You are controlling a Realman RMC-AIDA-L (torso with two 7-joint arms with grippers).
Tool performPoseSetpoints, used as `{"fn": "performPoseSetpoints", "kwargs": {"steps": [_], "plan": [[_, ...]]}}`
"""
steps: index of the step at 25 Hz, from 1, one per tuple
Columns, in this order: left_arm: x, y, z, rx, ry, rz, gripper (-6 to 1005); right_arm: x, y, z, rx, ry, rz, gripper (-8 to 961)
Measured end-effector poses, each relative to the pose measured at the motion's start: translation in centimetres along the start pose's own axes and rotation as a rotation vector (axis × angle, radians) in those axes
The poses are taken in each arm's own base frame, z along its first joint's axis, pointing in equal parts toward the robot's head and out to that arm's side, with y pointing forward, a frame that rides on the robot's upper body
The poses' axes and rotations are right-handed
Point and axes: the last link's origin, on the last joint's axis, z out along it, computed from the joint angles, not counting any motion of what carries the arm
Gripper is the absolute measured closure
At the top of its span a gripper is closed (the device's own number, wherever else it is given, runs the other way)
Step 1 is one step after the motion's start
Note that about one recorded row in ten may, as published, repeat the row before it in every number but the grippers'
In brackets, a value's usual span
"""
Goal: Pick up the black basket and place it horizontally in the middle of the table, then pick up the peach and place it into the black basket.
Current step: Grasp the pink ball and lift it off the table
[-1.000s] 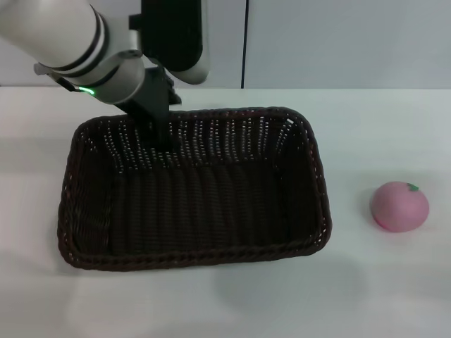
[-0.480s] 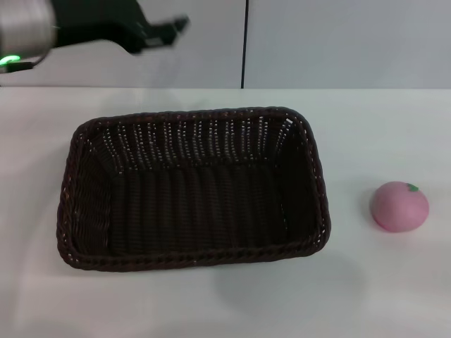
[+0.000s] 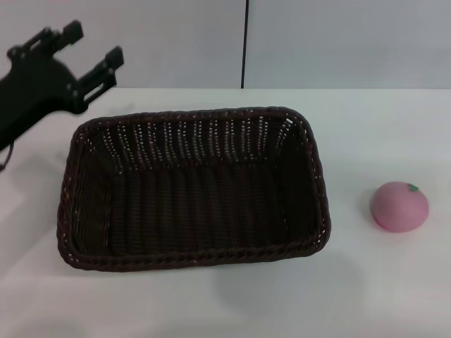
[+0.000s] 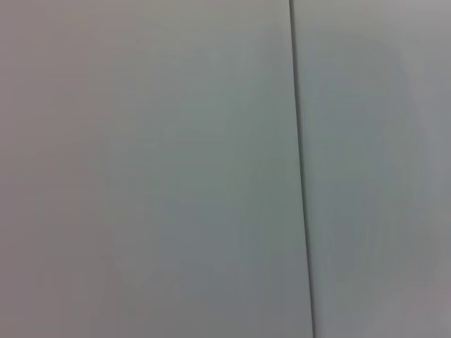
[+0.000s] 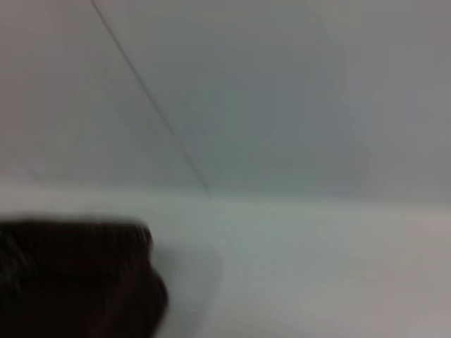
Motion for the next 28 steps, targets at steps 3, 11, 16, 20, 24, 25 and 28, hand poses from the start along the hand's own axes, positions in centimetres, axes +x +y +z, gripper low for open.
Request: {"fn": "performPoseSetpoints", "kwargs": {"steps": [3,11,16,20,24,25,28], "plan": [[-0.7,0.2,-0.6,0.007,0.011,-0.015,304,-0.9,0.2,3.1,-0.012,0.167,0.025,280],[-2.2,-0.2,-2.2,0.052,0.009,-0.090,304,-1.7,1.3,9.7,-0.057,0.316,0.028,295],[-2.3,-0.2,-2.3,0.055,0.010,-0.093,304,-1.0,1.6,12.8,-0.078,0.358,0.030,330],[-2.2,-0.4,-2.3,0.059,0.014,-0.090,304,-0.7,1.8,14.0,-0.081,0.401,0.026,357],[-2.1,-0.5,-2.3,0.062,0.017,-0.089,304,-0.6,1.7,13.8,-0.079,0.408,0.031,385],[-2.1,-0.5,-2.3,0.062,0.017,-0.089,304,-0.5,1.7,13.8,-0.079,0.409,0.033,392],[-2.2,-0.5,-2.3,0.063,0.016,-0.091,304,-0.4,1.6,13.6,-0.078,0.406,0.039,413]]}}
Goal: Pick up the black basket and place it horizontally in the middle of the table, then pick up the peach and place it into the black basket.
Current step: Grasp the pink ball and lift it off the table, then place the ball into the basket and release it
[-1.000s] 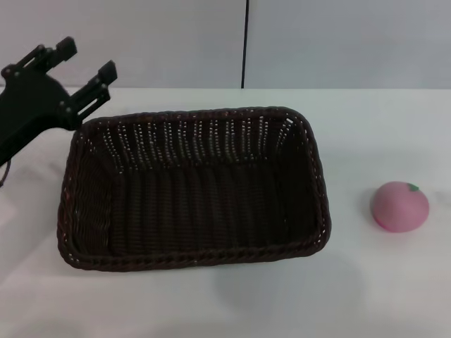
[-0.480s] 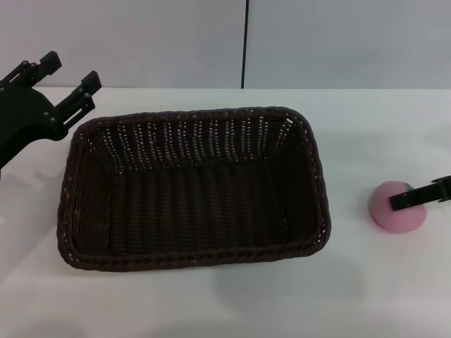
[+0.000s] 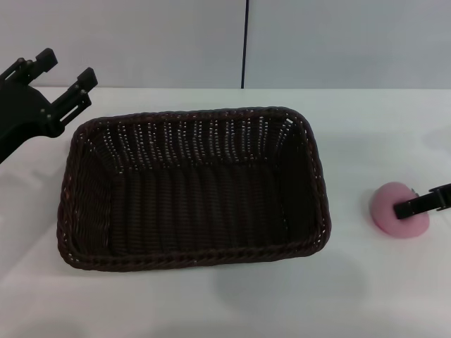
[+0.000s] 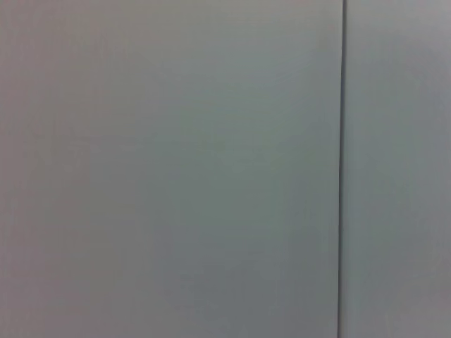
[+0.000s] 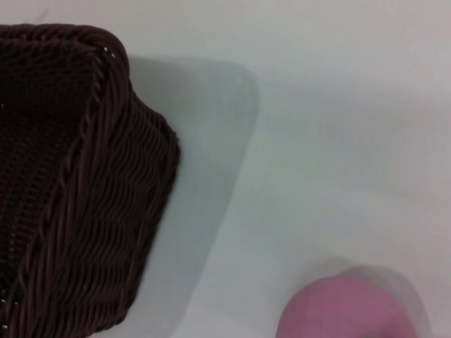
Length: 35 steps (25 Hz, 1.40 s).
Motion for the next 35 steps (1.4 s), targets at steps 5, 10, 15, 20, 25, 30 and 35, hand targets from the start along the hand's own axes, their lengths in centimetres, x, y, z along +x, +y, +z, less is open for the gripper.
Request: {"fn": "performPoseSetpoints", "kwargs": {"steps": [5,10,15,20,25,30,35], "plan": [[-0.3,0.2,-0.2,-0.005,-0.005,-0.009,304,0.0,-0.1,-1.4,-0.007,-0.069,0.007,605],[-0.7,0.4,-0.5,-0.014,-0.007,-0.025,304,-0.5,0.9,-5.4,-0.103,-0.245,-0.034,660],[-1.0,0.5,-0.6,-0.015,-0.012,-0.035,304,-1.9,4.1,-8.8,-0.235,-0.372,-0.172,680],[-1.2,0.7,-0.5,-0.020,-0.013,-0.042,304,-5.2,7.5,-7.4,-0.317,-0.372,-0.289,700],[-1.4,0.8,-0.8,-0.023,0.003,-0.071,304,-8.3,9.4,-2.7,-0.380,-0.304,-0.328,731],[-1.8,0.5,-1.6,-0.014,0.028,-0.112,304,-9.4,10.8,0.0,-0.443,-0.250,-0.366,731],[-1.9,0.2,-2.1,0.000,0.028,-0.112,304,-9.0,10.8,0.6,-0.439,-0.237,-0.380,471]]}}
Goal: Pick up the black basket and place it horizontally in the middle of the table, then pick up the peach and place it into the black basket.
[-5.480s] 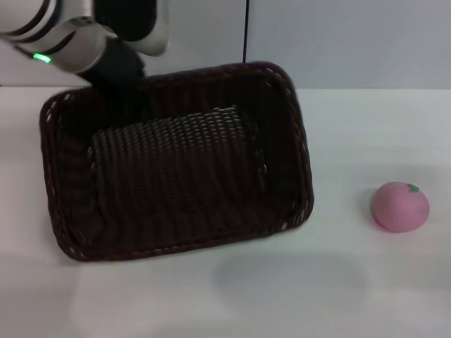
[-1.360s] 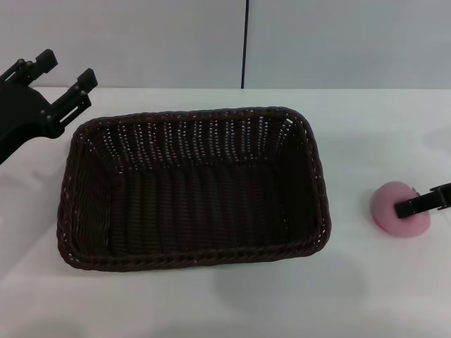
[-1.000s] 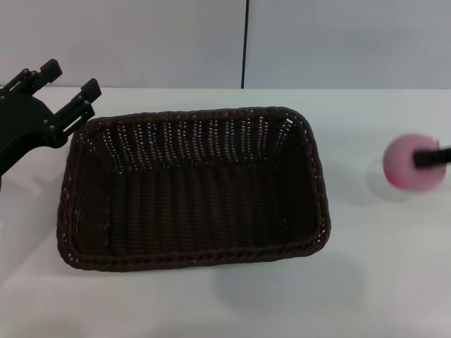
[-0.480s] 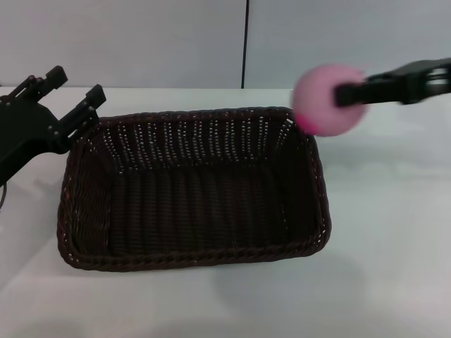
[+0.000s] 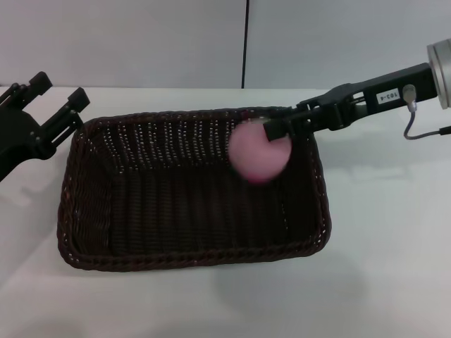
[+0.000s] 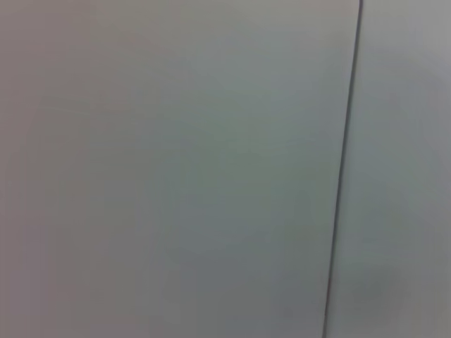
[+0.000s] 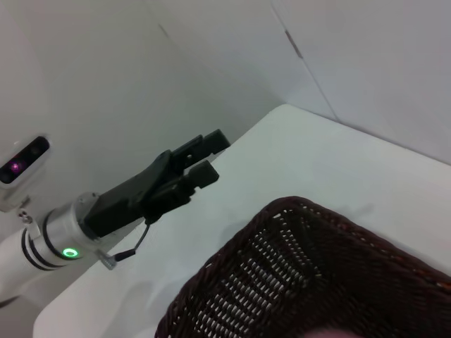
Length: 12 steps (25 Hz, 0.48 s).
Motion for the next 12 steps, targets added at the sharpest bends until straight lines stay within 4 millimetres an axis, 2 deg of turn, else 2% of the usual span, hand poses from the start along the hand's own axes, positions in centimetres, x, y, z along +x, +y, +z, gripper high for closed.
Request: {"fn": "performPoseSetpoints", "kwargs": {"steps": [5,6,7,9,10,11,12], "plan": [[-0.2,-0.7,-0.3,0.024,-0.001,-0.010,304,0.9,-0.7,-1.5,0.029,-0.068,0.013,249],[-0.2,-0.7,-0.3,0.024,-0.001,-0.010,304,1.2,-0.9,-2.1,0.038,-0.092,0.010,249],[-0.3,-1.5,-0.9,0.055,0.004,-0.019,304,2.1,-0.9,-3.3,0.050,-0.149,0.000,249],[-0.4,-2.1,-1.4,0.081,0.009,-0.022,304,2.6,-0.9,-4.0,0.054,-0.197,-0.015,249],[-0.4,-2.1,-1.4,0.081,0.009,-0.022,304,3.5,-0.9,-4.9,0.065,-0.263,-0.028,249],[-0.5,-3.0,-2.1,0.126,0.013,-0.025,304,4.4,-0.9,-5.8,0.083,-0.337,-0.044,248],[-0.8,-4.1,-2.9,0.181,0.013,-0.029,304,6.3,-1.1,-7.6,0.142,-0.489,-0.069,248]]}}
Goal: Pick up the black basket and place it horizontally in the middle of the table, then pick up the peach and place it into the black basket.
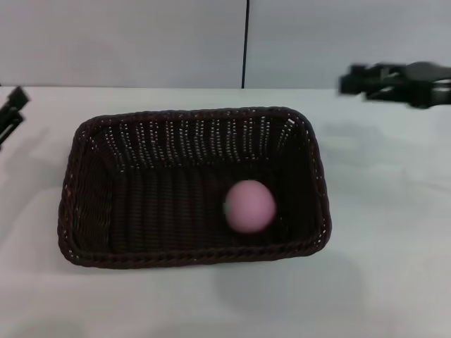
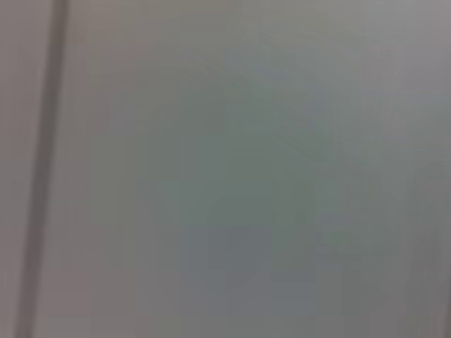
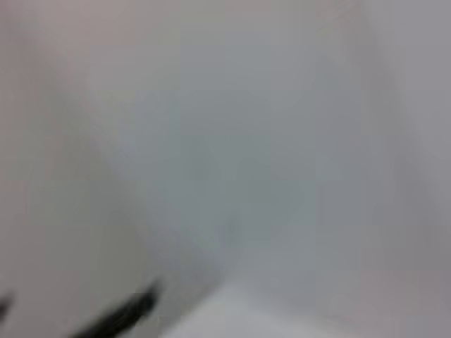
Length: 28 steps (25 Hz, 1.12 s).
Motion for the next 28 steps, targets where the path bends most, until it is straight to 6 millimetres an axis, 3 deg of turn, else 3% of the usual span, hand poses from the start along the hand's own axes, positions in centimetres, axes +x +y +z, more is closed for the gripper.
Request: {"fn": "performPoseSetpoints", "kwargs": {"steps": [1,4,6,7,9,10,11,15,20,28], "plan": [[0.0,0.0,0.0,0.000,0.000,0.000,304,0.0,0.0,0.0,0.000,0.000,0.000,248],[-0.8,-1.6,-1.2,0.068,0.017,-0.030,304,2.2,-0.8,-3.5,0.114,-0.248,-0.043,248],[-1.0,-2.0,-1.9,0.086,0.053,-0.015,304,5.5,-1.4,-5.5,0.254,-0.495,-0.073,250],[-1.3,-2.1,-2.3,0.100,0.073,-0.007,304,5.5,-1.4,-5.5,0.254,-0.495,-0.073,250],[-1.7,-1.9,-2.7,0.106,0.115,-0.001,304,7.9,-1.8,-6.0,0.383,-0.613,-0.079,252],[-2.0,-1.6,-2.8,0.106,0.138,-0.004,304,10.0,-1.9,-6.1,0.505,-0.665,-0.096,252],[-2.0,-1.6,-2.8,0.106,0.138,-0.004,304,10.0,-1.9,-6.1,0.505,-0.665,-0.096,252],[-2.8,-1.2,-2.9,0.122,0.136,0.010,304,13.2,-1.7,-5.1,0.732,-0.690,-0.137,252],[-4.1,-0.8,-3.3,0.149,0.113,-0.032,304,14.3,-1.6,-5.0,0.866,-0.695,-0.155,252],[-4.5,-0.5,-4.0,0.161,0.107,-0.034,304,14.3,-1.3,-5.4,0.862,-0.720,-0.154,252]]}}
